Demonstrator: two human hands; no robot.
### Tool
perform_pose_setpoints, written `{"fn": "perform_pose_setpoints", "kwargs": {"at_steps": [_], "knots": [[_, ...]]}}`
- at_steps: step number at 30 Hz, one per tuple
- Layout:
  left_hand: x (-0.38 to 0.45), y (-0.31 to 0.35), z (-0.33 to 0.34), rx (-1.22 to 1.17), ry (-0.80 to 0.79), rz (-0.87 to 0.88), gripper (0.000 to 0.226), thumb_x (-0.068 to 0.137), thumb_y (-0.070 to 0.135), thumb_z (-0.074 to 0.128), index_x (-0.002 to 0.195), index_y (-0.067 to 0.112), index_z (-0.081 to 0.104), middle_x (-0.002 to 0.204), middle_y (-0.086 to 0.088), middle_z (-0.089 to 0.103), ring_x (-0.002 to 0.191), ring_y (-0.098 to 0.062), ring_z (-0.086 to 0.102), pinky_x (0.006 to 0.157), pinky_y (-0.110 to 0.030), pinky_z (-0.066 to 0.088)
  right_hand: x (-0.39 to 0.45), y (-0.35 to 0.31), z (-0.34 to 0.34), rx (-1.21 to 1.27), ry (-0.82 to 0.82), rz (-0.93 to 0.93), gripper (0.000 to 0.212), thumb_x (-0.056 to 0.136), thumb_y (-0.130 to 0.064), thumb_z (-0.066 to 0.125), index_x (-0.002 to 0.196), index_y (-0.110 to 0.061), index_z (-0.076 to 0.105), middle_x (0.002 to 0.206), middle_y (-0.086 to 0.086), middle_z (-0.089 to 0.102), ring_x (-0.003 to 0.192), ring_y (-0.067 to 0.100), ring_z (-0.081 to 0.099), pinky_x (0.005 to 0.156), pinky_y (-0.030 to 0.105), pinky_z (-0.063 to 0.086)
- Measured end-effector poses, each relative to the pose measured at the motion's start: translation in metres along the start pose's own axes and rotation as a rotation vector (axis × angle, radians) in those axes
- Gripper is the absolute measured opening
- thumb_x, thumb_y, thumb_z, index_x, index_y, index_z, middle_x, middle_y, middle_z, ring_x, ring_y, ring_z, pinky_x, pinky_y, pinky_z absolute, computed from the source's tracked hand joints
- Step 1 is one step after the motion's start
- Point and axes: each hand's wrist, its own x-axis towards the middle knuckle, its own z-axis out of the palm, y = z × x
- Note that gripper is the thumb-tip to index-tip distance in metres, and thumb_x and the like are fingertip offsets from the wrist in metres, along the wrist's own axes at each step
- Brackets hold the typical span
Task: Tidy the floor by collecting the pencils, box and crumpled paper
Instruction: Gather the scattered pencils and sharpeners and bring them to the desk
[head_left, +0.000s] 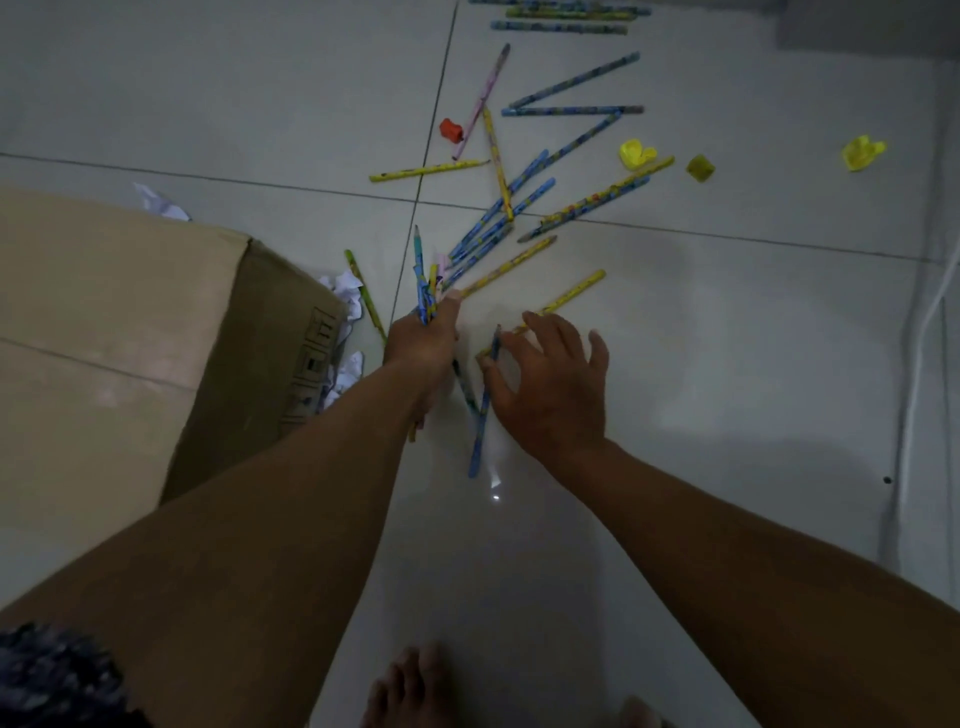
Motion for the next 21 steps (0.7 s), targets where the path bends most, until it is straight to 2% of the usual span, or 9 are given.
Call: {"fn": "perform_pose_setpoints", "kwargs": {"at_steps": [2, 4, 5, 7, 11, 16, 17, 19, 21], "knots": [[0.001, -0.006, -0.004, 0.019, -0.001, -0.008, 0.050, 0.093, 0.059, 0.056, 0.073, 0.014, 0.061, 0.064, -0.008, 0.053, 0.058, -0.026, 0.051, 0.055, -0.029, 0.039, -0.005, -0.001, 0.004, -0.064, -0.085, -0.005, 0.043, 0.084, -0.054, 0.056, 0.108, -0.022, 0.070, 0.125, 0.002, 0.064, 0.124, 0.025, 0.054, 0.110, 0.060, 0.026], [0.005, -0.013, -0.006, 0.037, 0.025, 0.003, 0.059, 0.091, 0.062, 0.055, 0.096, 0.005, 0.070, 0.090, -0.022, 0.067, 0.086, -0.040, 0.065, 0.067, -0.035, 0.046, -0.010, -0.004, 0.007, -0.104, -0.134, -0.006, 0.049, 0.079, -0.060, 0.058, 0.105, -0.020, 0.071, 0.116, 0.002, 0.065, 0.118, 0.026, 0.055, 0.110, 0.062, 0.025], [0.006, -0.016, -0.007, 0.038, 0.036, -0.001, 0.066, 0.090, 0.064, 0.055, 0.106, 0.002, 0.070, 0.103, -0.023, 0.069, 0.098, -0.041, 0.066, 0.069, -0.035, 0.046, -0.013, -0.005, 0.008, -0.123, -0.150, 0.003, 0.051, 0.076, -0.062, 0.060, 0.102, -0.020, 0.071, 0.111, 0.001, 0.065, 0.114, 0.025, 0.056, 0.109, 0.062, 0.026], [0.007, -0.019, -0.009, 0.032, 0.049, -0.014, 0.069, 0.089, 0.065, 0.056, 0.112, 0.001, 0.069, 0.111, -0.020, 0.070, 0.104, -0.039, 0.065, 0.071, -0.031, 0.043, -0.015, -0.009, 0.010, -0.161, -0.180, 0.031, 0.049, 0.073, -0.062, 0.062, 0.099, -0.021, 0.069, 0.103, 0.000, 0.062, 0.105, 0.025, 0.057, 0.108, 0.060, 0.028], [0.006, -0.017, -0.014, 0.024, 0.039, -0.050, 0.065, 0.091, 0.063, 0.055, 0.113, 0.002, 0.064, 0.110, -0.013, 0.066, 0.094, -0.031, 0.061, 0.076, -0.030, 0.043, -0.013, -0.017, 0.013, -0.158, -0.156, 0.097, 0.031, 0.078, -0.048, 0.063, 0.092, -0.021, 0.069, 0.095, 0.001, 0.061, 0.094, 0.026, 0.057, 0.104, 0.055, 0.034], [0.005, -0.019, -0.012, 0.046, 0.071, -0.025, 0.054, 0.091, 0.062, 0.056, 0.085, 0.009, 0.063, 0.092, -0.019, 0.069, 0.085, -0.036, 0.066, 0.073, -0.037, 0.052, -0.011, -0.018, 0.013, -0.092, -0.096, 0.212, 0.012, 0.080, -0.029, 0.059, 0.077, -0.022, 0.068, 0.077, -0.001, 0.061, 0.078, 0.025, 0.059, 0.084, 0.041, 0.035], [0.004, -0.019, -0.011, 0.016, 0.066, -0.012, 0.052, 0.090, 0.061, 0.059, 0.079, 0.010, 0.067, 0.080, -0.017, 0.068, 0.076, -0.036, 0.065, 0.068, -0.036, 0.052, -0.010, -0.017, 0.013, -0.069, -0.090, 0.232, 0.011, 0.081, -0.029, 0.060, 0.078, -0.022, 0.068, 0.076, 0.000, 0.062, 0.077, 0.025, 0.060, 0.080, 0.039, 0.033], [0.002, -0.017, -0.008, -0.041, 0.035, 0.013, 0.047, 0.088, 0.055, 0.066, 0.063, 0.016, 0.066, 0.054, -0.004, 0.053, 0.054, -0.026, 0.051, 0.054, -0.026, 0.041, -0.007, -0.017, 0.012, 0.019, -0.095, 0.239, 0.013, 0.083, -0.033, 0.061, 0.082, -0.023, 0.068, 0.076, 0.000, 0.065, 0.079, 0.026, 0.062, 0.075, 0.037, 0.033], [-0.003, -0.012, -0.004, -0.079, -0.012, 0.002, 0.041, 0.082, 0.053, 0.075, 0.065, 0.017, 0.064, 0.052, 0.003, 0.045, 0.049, -0.015, 0.042, 0.048, -0.021, 0.032, -0.004, -0.018, 0.010, 0.173, -0.112, 0.206, 0.013, 0.086, -0.035, 0.062, 0.089, -0.025, 0.070, 0.081, -0.001, 0.068, 0.083, 0.026, 0.063, 0.074, 0.039, 0.038]]}}
